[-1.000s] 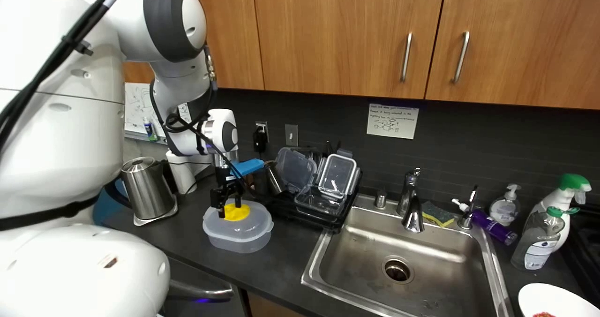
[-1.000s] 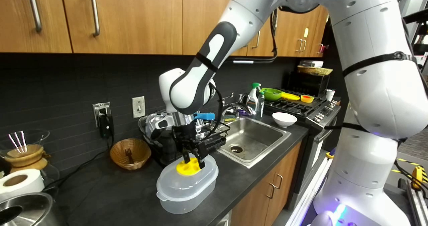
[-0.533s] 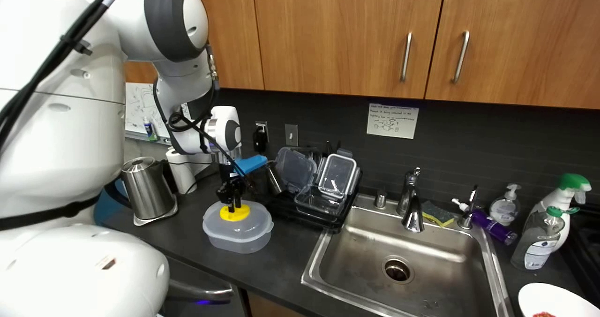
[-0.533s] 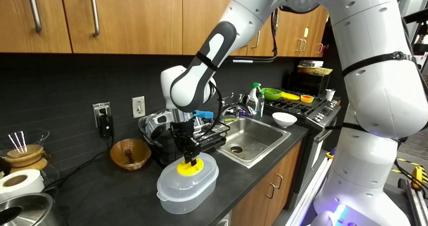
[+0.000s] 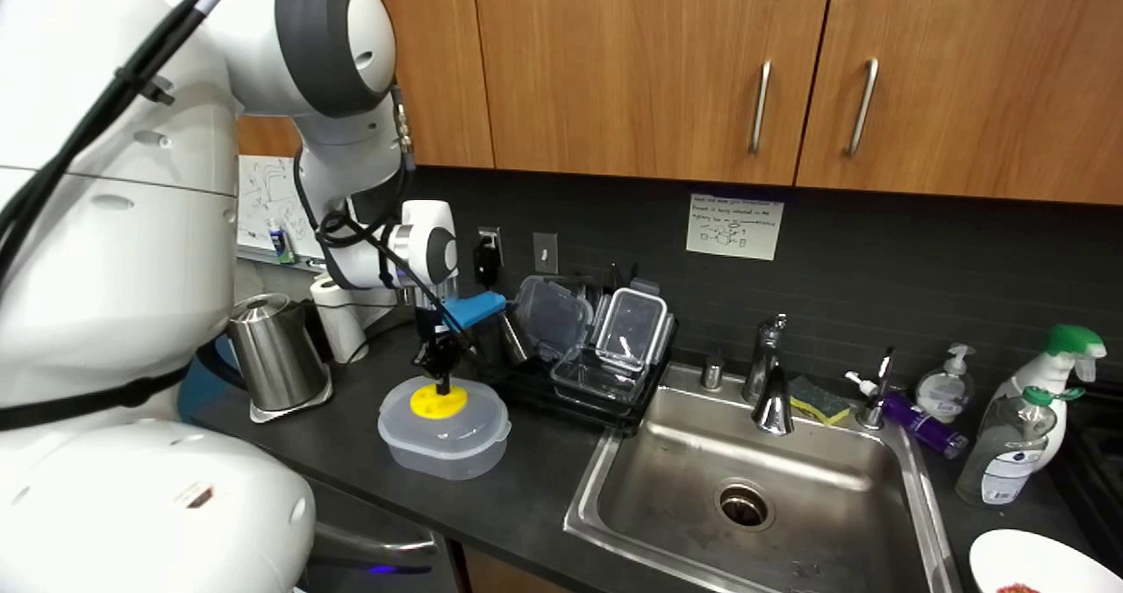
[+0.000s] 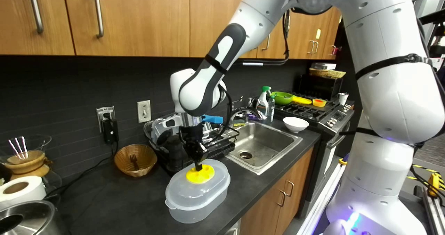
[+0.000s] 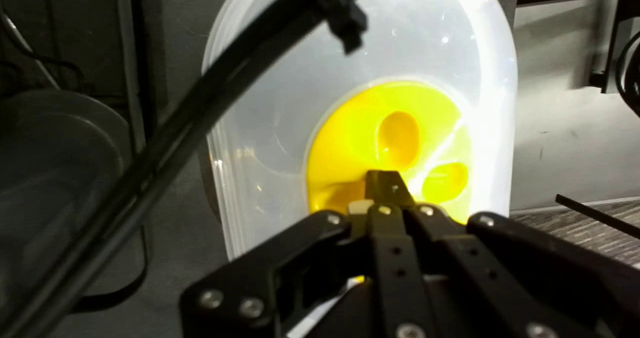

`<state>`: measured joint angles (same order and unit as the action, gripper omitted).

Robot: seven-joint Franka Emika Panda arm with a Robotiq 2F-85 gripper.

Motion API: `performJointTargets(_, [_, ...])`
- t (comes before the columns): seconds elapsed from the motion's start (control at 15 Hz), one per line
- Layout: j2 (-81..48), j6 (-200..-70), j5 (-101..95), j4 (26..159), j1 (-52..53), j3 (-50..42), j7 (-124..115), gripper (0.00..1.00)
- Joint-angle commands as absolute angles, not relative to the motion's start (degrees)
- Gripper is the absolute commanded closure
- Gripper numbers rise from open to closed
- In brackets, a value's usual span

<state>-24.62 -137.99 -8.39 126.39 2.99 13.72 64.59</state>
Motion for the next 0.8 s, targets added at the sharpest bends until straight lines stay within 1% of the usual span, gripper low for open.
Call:
performJointTargets(0.0, [-22.95, -137.77, -6.15, 127.96, 2.5, 14.28, 65.52, 0.74])
performJointTargets(0.07, [-22.66, -137.92, -5.94, 128.16, 2.53, 14.3, 65.45, 0.73])
performJointTargets(0.2, [-22.52, -137.67, -5.74, 128.24, 2.63, 14.33, 65.37, 0.63])
performJointTargets(0.47, [-22.26, -137.31, -5.37, 128.46, 2.62, 14.45, 65.38, 0.37])
performJointTargets(0.67, [-22.75, -140.22, -6.51, 129.0, 2.71, 13.97, 65.7, 0.15])
performJointTargets(0.73, [-23.28, -141.19, -7.1, 128.89, 2.61, 13.83, 66.48, 0.09])
